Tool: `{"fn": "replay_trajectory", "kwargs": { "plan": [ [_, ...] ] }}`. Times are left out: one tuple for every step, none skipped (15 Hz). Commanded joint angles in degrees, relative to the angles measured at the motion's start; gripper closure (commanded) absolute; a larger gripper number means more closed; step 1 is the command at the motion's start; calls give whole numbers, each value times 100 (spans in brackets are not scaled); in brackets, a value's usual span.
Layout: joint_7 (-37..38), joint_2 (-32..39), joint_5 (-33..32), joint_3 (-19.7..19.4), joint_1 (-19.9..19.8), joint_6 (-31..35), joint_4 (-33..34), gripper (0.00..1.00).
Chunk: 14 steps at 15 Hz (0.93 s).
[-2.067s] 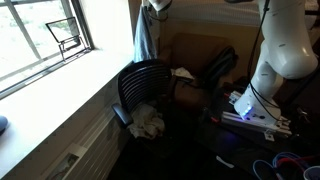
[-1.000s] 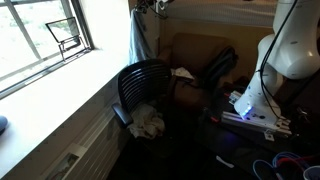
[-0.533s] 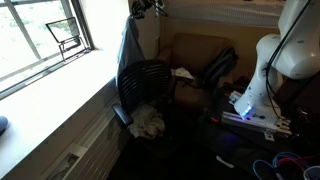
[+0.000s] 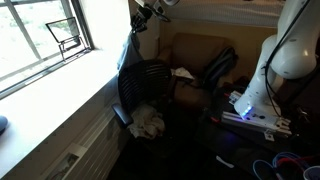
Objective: Get the blue shirt from the seat and place it on the backrest of the chair
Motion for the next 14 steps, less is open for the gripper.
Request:
{"fn": "replay_trajectory", "kwargs": {
  "plan": [
    [4, -319, -405, 716, -615, -1015, -293, 99],
    [0, -350, -529, 813, -712, -1308, -307, 99],
    [-57, -363, -643, 890, -805, -1596, -311, 99],
    [-3, -349, -947, 924, -864, -1698, -299, 99],
    [32, -122, -712, 1029, -891, -1357, -119, 96],
    [30, -131, -845, 1051, -939, -1477, -123, 96],
    [29, -131, -893, 1060, -965, -1513, -126, 96],
    [28, -131, -908, 1063, -978, -1528, -127, 96],
    [28, -131, -912, 1067, -983, -1535, -127, 99],
    [117, -92, -1071, 1085, -981, -1753, -180, 99],
    [110, -82, -1162, 1127, -1008, -2184, -325, 99],
    [9, -99, -1123, 1173, -1032, -2311, -508, 99],
    [-59, -85, -1096, 1205, -1062, -2522, -654, 99],
    [-56, 1, -1133, 1208, -1097, -2732, -719, 99]
  ]
}}
